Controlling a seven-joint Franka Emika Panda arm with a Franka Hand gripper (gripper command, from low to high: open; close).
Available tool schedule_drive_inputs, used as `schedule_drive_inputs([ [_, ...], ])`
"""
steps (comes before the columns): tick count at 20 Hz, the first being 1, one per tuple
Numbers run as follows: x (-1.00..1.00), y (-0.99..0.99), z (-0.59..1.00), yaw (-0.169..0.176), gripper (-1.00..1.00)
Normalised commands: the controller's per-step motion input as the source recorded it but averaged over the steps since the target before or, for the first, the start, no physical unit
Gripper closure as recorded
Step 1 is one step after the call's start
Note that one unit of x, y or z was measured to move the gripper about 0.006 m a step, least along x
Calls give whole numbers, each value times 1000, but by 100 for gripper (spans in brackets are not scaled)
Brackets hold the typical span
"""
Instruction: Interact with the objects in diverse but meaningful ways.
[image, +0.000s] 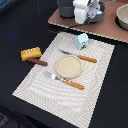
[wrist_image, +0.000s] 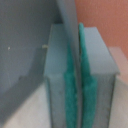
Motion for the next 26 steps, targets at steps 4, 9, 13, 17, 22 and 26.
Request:
schedule_drive_inputs([
  [4, -6, 398, 85, 68, 100],
  [9, 399, 398, 739, 6, -100],
  [13, 506, 316, 951, -7, -100],
  [17, 461, 267, 825, 0, -100],
  [22, 499, 151, 1000, -5, -100],
  [26, 679, -74, 973, -64, -100],
])
